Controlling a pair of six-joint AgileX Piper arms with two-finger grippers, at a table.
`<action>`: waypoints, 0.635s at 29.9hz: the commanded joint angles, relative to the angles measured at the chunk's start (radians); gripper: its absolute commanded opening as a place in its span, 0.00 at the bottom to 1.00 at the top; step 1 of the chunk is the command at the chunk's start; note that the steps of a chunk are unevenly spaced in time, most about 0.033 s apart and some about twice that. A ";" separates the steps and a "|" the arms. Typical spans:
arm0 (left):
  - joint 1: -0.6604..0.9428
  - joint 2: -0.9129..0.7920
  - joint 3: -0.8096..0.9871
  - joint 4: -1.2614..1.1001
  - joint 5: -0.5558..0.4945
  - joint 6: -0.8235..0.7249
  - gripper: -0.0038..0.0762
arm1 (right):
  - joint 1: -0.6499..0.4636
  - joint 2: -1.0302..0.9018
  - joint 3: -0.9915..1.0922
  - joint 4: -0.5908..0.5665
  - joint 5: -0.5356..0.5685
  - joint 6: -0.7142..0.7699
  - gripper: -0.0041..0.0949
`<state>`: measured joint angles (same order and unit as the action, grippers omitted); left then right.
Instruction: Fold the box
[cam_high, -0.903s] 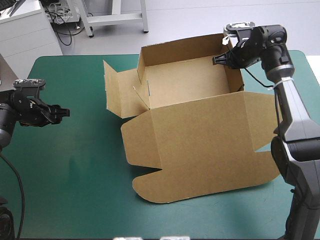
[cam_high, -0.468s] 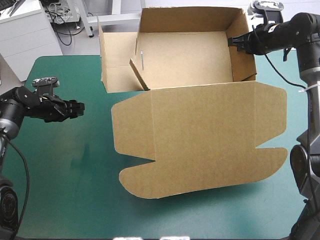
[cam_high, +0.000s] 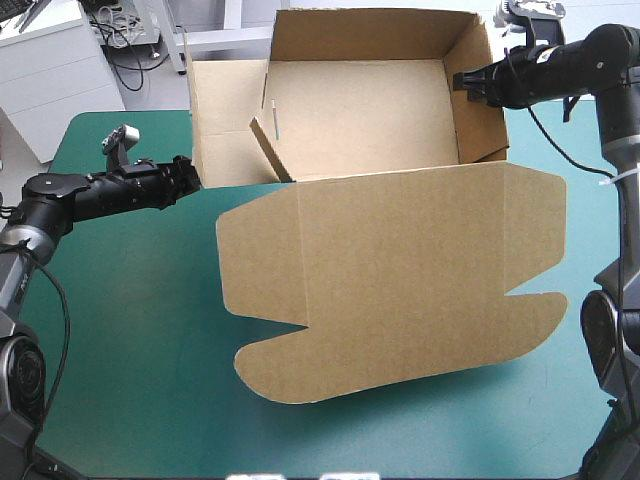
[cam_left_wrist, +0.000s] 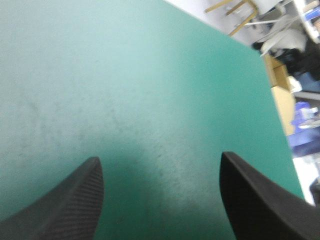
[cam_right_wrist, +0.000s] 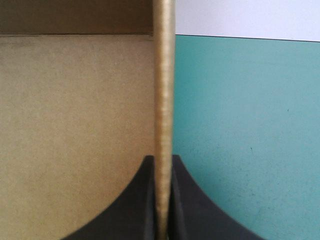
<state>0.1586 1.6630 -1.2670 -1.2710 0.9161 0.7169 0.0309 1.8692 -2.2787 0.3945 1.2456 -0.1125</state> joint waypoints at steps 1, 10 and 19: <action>-0.004 -0.032 -0.028 -0.249 0.063 0.070 0.64 | -0.008 -0.042 0.002 0.051 -0.010 -0.002 0.02; -0.018 -0.028 -0.031 -0.518 0.213 0.154 0.64 | -0.008 -0.023 0.032 0.053 -0.022 -0.012 0.02; -0.124 -0.026 -0.105 -0.517 0.223 0.147 0.64 | -0.008 -0.023 0.032 0.053 -0.024 -0.014 0.02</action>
<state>0.0622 1.6825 -1.3155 -1.6627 1.0953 0.8637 0.0309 1.9020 -2.2212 0.3980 1.2456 -0.1294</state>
